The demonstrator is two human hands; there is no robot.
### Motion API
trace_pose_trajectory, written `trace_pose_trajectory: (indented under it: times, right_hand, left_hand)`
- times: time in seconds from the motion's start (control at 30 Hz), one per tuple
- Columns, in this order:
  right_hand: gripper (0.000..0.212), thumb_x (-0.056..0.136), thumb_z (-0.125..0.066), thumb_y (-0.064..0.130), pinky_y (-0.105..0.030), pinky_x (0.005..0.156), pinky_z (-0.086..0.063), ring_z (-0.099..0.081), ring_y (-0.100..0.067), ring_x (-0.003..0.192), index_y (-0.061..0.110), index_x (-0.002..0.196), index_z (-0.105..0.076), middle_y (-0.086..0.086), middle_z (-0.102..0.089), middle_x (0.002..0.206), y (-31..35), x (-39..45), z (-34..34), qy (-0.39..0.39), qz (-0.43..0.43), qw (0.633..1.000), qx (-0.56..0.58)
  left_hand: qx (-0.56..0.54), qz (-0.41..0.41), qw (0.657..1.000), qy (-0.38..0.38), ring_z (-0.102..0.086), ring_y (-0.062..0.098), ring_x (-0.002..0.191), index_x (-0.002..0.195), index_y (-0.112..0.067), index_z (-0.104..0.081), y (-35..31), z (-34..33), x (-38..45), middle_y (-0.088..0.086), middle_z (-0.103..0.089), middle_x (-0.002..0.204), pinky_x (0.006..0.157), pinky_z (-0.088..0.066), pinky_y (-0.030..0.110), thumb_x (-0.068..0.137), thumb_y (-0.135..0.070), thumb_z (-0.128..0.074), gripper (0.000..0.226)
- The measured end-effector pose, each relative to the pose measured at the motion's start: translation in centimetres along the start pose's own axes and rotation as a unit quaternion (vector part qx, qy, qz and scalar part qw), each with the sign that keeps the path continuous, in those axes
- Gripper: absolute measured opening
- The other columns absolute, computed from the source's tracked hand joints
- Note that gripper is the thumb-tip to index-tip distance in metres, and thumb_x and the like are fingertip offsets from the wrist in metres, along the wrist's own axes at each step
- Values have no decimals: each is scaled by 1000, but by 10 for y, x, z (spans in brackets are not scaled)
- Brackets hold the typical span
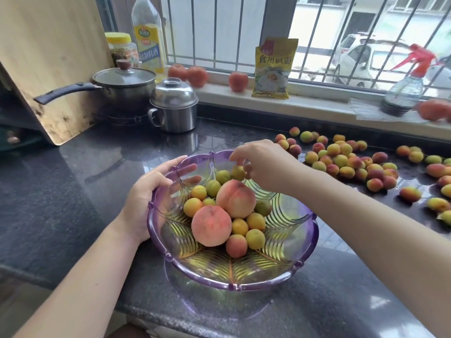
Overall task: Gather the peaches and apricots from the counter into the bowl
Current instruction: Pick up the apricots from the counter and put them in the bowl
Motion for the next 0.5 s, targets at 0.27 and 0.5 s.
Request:
trace_pose_trajectory:
  times: [0.27, 0.5]
  right_hand:
    - [43, 91, -61, -2, -32, 77, -55, -61, -18, 100, 26, 122, -71, 3, -65, 115, -5, -2, -4, 5, -15, 1000, 11]
    - [42, 92, -64, 1, -33, 85, -58, -63, -18, 102, 23, 128, -69, 0, -65, 122, -7, -7, -7, 12, -31, 999, 41]
  left_hand:
    - [9, -1, 1000, 7, -67, 40, 129, 145, -8, -60, -1, 0, 0, 17, -69, 141, 101, -61, 49, 84, -17, -45, 63]
    - [14, 0, 1000, 1, -67, 39, 129, 145, -8, -60, -2, -1, -2, 17, -69, 141, 103, -60, 52, 85, -16, -45, 62]
Point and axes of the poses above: each hand's wrist, its own x-axis towards the middle knuckle, its own z-axis out of the back of the hand, y = z × x, the point moved 2 cm from there along x, towards the middle knuckle
